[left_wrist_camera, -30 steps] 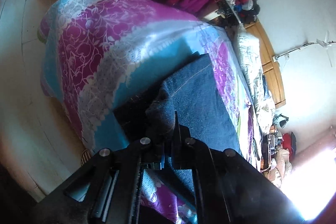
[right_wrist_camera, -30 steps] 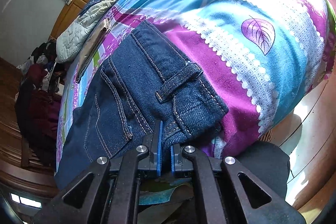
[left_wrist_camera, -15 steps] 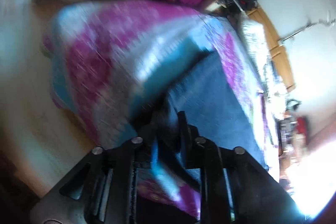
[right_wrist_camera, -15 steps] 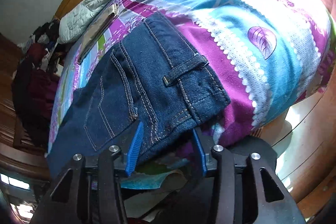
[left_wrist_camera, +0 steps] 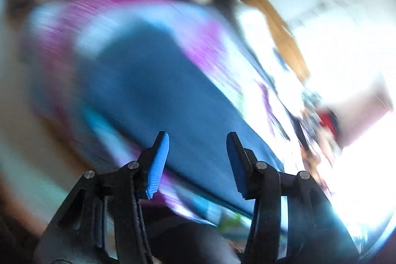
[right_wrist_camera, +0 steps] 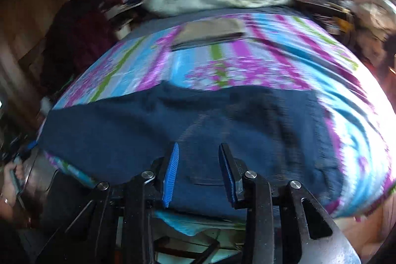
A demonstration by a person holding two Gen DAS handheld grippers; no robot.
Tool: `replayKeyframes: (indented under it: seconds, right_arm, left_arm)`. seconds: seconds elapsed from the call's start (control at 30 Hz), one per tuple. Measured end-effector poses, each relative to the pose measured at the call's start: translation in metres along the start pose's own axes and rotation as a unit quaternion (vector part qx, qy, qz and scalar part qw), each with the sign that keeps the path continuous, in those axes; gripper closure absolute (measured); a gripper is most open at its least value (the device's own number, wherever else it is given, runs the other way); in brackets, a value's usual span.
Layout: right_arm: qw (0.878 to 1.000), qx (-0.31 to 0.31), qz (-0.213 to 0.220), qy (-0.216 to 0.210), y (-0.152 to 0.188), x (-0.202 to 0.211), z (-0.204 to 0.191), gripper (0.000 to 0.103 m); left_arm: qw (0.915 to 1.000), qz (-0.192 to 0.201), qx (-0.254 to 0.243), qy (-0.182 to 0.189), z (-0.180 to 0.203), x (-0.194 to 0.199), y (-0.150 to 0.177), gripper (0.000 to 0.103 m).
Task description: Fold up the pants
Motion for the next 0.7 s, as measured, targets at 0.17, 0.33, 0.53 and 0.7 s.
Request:
replayKeyframes:
  seconds: [0.17,0.33,0.53,0.7]
  right_arm:
    - [0.989,0.079,-0.068,-0.105,0.022,-0.072,-0.107,0.063]
    - [0.986,0.088,-0.081,-0.121,0.050,-0.073,-0.122,0.063]
    - [0.987,0.086,-0.065,-0.119,0.053,-0.071,-0.124,0.063]
    - [0.990,0.060,-0.054,-0.117,0.046,-0.084,-0.121,0.063]
  left_arm:
    - [0.9891,-0.133,-0.059,0.023,0.043,-0.084,0.054,0.052]
    - [0.9751,-0.195,-0.067,-0.081,0.000,-0.071,0.085,0.083]
    - [0.9860,-0.121,-0.101,-0.055,0.031,-0.039,0.050,0.082]
    - [0.9833,-0.116,-0.137,0.030,0.104,-0.093,0.043,0.058]
Point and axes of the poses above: each gripper's, at about its wrist camera, not at the fingertips, and x roughly against the way its jaws point, z to its right, y to its underside, the point moved 5 cm from there along -x, roughly the way its jaws point, and after that the axes turned 7 degrees about z, right-handed, at the moved point
